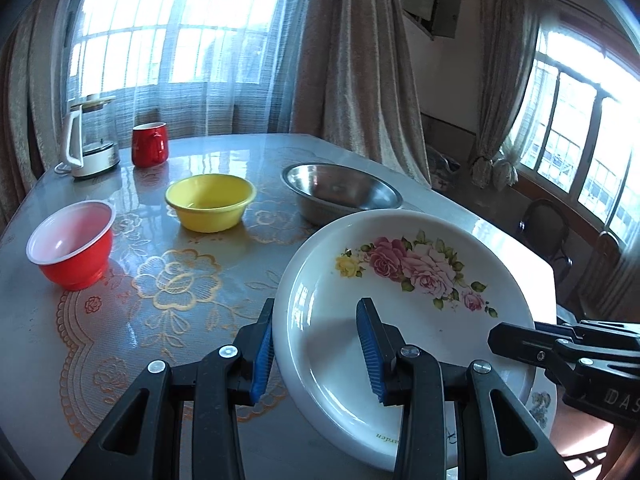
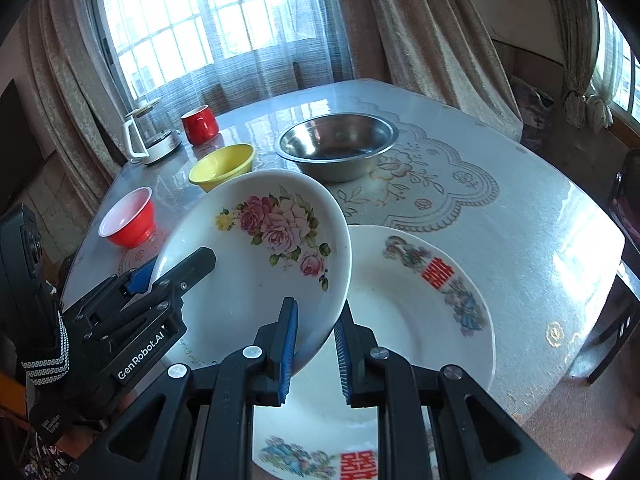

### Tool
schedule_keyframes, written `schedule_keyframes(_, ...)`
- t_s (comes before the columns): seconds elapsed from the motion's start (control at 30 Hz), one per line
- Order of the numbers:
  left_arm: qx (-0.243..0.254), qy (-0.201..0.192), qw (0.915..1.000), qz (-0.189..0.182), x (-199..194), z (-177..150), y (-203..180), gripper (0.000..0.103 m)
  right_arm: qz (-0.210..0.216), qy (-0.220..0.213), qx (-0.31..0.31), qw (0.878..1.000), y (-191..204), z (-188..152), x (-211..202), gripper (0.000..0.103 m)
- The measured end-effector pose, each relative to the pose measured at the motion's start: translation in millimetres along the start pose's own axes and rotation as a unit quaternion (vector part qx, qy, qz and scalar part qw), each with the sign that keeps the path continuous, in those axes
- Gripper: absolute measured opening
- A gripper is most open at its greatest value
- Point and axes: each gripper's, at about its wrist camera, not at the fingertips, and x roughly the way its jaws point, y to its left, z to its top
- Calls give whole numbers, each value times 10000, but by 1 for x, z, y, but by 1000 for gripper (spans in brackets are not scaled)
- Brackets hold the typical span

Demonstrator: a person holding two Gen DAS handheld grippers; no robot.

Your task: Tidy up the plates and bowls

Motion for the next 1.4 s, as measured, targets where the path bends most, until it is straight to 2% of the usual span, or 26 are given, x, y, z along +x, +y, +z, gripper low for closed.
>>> schedule_keyframes(0.3,333,163,9993,8,3,-6,-20,39,-63,95,219,9997,-17,-12,-3,18)
schedule_keyframes(0.43,439,463,9978,200,10,-6,-32,39,-75,242,333,9991,-25,-18,3,18)
schedule_keyframes(0.6,564,586,9958,426,13,-7,-43,39,31,492,642,9967,-40,-24,15,20)
schedule_keyframes(0.93,632,926,9906,790,22,-12,-63,39,-37,664,852,9941,-57,-23,22,21)
schedule_keyframes(1.17,960,999,9825,1247,26,-16,-77,39,-10,728,931,9930,-68,-25,18,23)
schedule_keyframes(1.4,1047,1028,9791,1405,27,-17,-81,40,66,785,935,9925,-71,-27,18,23)
